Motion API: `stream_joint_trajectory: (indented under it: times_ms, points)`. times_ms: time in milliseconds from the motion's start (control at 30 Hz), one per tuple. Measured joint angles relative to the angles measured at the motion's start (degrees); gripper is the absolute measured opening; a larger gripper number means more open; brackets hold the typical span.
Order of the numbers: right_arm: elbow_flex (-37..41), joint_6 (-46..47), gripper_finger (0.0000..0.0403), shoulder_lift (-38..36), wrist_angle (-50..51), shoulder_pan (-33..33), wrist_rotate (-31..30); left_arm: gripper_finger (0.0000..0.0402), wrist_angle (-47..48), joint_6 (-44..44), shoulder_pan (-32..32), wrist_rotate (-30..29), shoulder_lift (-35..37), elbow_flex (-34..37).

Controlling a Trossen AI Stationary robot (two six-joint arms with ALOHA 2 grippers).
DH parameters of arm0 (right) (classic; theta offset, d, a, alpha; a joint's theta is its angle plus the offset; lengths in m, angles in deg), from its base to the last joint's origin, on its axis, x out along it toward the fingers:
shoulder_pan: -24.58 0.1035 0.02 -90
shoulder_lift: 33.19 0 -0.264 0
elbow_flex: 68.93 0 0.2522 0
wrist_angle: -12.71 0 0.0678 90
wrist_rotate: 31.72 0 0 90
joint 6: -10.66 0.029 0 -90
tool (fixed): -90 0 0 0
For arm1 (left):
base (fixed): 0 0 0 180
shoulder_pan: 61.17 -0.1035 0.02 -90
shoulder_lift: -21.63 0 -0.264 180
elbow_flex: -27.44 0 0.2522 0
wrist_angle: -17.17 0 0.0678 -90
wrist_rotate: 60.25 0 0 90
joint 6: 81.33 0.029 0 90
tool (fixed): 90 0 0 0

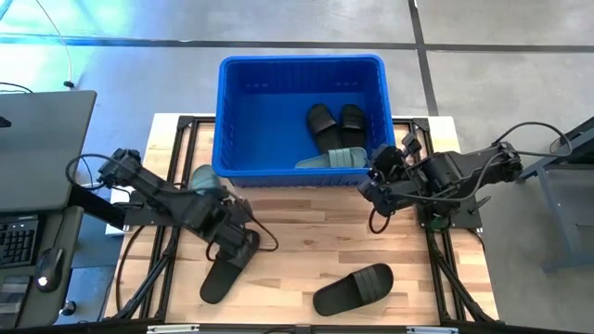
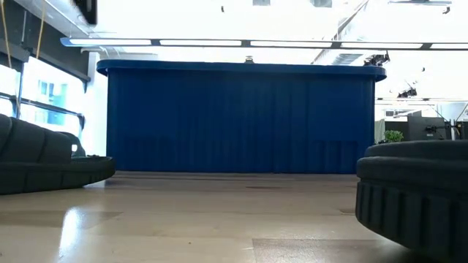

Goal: Pick and place slides into bin
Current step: Put the green slide into the blue bin

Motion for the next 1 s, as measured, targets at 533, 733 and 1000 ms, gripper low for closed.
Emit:
stream_joint_trajectory:
  times_ms: [533,733,1000]
  points:
    - [0.0,-2.3,0.0114,5.8,0.7,0.0,0.0,0.0184,-10.9,-5.5,1.1,11.4,-3.4,26.1]
    - [0.0,-3.5,0.0114,6.6,0.7,0.0,0.1,0.0184,-24.2,-5.4,1.1,18.1,-3.5,32.5]
    - [0.0,-3.5,0.0114,6.4,0.8,0.0,-0.4,0.0184,-27.3,-5.4,1.1,16.8,-3.5,32.9]
